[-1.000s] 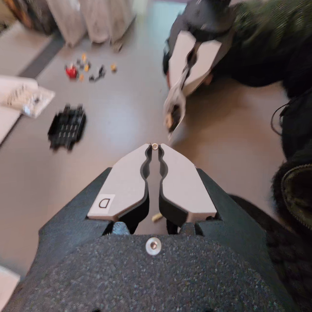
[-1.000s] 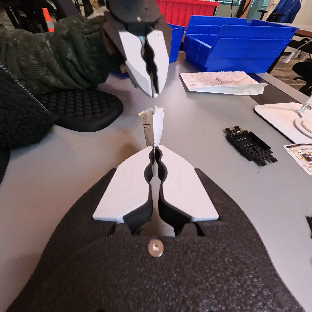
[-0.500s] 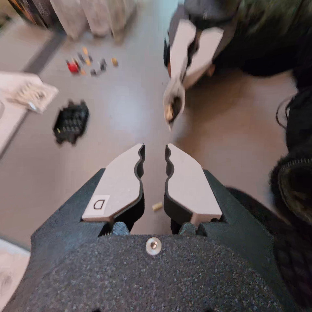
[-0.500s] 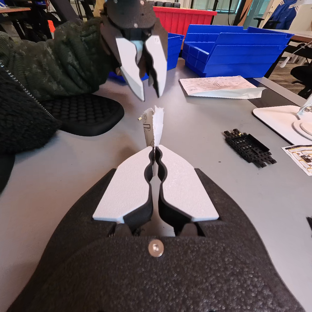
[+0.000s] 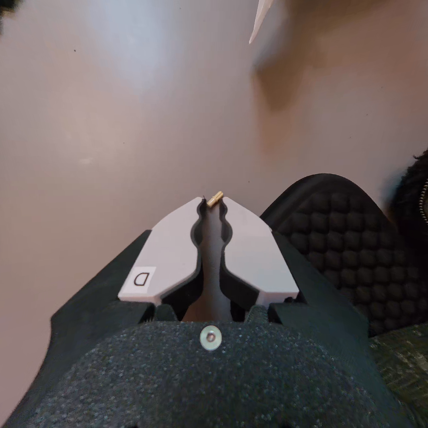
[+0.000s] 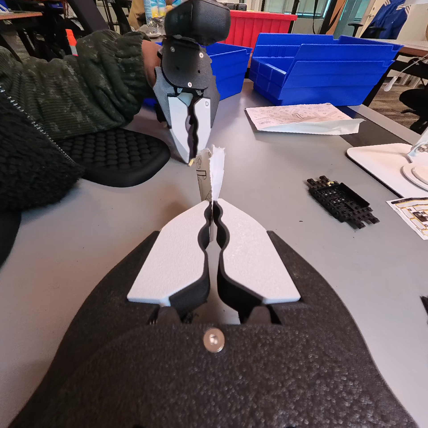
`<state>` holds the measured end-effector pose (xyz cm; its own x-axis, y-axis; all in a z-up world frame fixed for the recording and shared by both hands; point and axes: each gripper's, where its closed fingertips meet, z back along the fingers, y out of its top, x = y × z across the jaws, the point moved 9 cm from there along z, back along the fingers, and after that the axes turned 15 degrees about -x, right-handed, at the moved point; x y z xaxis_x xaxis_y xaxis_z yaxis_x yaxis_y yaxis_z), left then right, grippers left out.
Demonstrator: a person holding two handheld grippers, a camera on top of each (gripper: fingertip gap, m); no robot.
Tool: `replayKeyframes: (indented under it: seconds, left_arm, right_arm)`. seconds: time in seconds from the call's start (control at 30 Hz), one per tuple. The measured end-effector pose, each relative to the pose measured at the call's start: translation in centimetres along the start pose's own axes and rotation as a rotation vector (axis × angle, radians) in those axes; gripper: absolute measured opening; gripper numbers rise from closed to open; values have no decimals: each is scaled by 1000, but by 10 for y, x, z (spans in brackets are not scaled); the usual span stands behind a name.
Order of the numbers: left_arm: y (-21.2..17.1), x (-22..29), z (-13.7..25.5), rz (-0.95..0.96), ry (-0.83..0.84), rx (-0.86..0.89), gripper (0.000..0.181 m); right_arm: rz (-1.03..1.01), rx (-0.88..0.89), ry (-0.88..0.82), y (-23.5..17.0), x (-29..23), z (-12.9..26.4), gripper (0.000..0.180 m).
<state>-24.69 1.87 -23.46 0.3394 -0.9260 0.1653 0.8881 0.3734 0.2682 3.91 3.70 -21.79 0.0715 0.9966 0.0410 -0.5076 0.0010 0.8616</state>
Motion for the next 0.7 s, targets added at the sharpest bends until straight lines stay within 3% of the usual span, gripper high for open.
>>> replayKeyframes:
  seconds: [0.17,0.37,0.47,0.7]
  left_arm:
    - [7,2,3,-34,13,39,7]
    - [68,29,35,-166,107,456,7]
    - [90,36,31,-166,181,500,7]
    - [95,40,33,-173,101,602,27]
  right_arm:
    - [4,-5,2,0,-1,0,0]
    - [16,-11,5,1,-2,-2,0]
    - [21,4,13,2,-4,-2,0]
    - [11,50,25,3,-3,2,0]
